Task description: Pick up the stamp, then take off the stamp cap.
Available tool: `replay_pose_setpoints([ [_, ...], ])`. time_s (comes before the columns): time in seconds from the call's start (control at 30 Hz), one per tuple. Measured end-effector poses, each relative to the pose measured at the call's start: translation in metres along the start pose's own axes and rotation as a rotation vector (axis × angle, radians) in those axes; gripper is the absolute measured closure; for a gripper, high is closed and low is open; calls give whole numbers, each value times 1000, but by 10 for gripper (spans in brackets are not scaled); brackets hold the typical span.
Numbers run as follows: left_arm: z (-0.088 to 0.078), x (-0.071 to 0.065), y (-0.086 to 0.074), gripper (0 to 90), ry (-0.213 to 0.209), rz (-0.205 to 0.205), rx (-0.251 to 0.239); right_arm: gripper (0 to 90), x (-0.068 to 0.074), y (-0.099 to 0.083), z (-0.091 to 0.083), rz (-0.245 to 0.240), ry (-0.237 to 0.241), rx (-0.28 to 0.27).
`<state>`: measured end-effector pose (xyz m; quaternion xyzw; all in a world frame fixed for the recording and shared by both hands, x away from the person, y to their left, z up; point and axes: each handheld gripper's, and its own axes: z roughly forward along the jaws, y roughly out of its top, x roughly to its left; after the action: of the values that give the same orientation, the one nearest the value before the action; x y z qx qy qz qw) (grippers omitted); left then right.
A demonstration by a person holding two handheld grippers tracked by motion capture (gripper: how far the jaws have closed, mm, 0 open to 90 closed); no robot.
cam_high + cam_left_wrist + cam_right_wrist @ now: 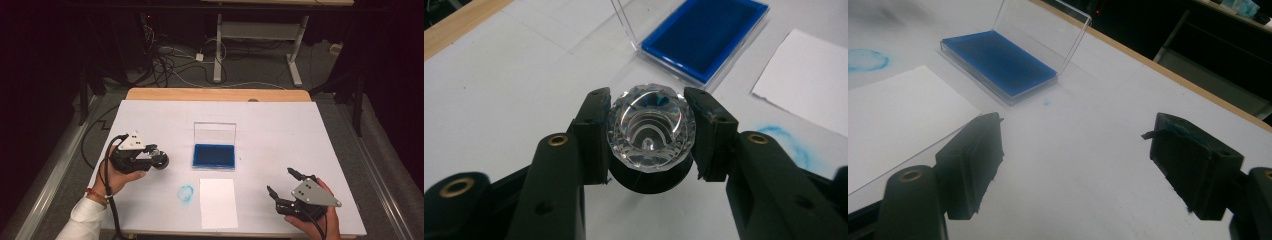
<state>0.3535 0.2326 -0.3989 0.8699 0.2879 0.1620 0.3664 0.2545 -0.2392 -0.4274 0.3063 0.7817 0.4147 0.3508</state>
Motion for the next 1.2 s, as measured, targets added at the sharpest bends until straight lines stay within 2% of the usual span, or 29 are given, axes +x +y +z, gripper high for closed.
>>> replay_pose_setpoints([
  [0.03, -2, -2, 0, 544, 8, 0, -16, 213, 0, 0, 0, 0, -1, 0],
  [0.17, -4, -5, 1, 544, 4, 3, -25, 213, 0, 1, 1, 2, 5, -3],
  [0.2, -4, -6, 2, 544, 0, 4, -25, 212, 0, 2, 3, 14, 27, -10],
  [0.27, -4, -8, 3, 545, -8, 8, -32, 211, 1, 2, 4, 12, 37, -14],
  [0.47, -2, -16, 7, 544, -29, 28, -41, 209, 2, 1, 6, -2, 43, -5],
  [0.57, 0, -20, 11, 544, -43, 35, -53, 204, 3, 1, 6, 21, 85, -7],
  [0.63, 0, -21, 15, 544, -55, 39, -63, 203, 4, 0, 7, 16, 95, 1],
  [1.0, 10, -39, 31, 544, -97, 75, -82, 201, 5, 0, 12, 7, 96, 12],
  [1.1, 10, -44, 36, 544, -118, 81, -98, 203, 4, 5, 16, -17, 88, 11],
  [1.2, 12, -50, 41, 544, -127, 97, -103, 208, 4, 8, 20, -11, 96, 6],
])
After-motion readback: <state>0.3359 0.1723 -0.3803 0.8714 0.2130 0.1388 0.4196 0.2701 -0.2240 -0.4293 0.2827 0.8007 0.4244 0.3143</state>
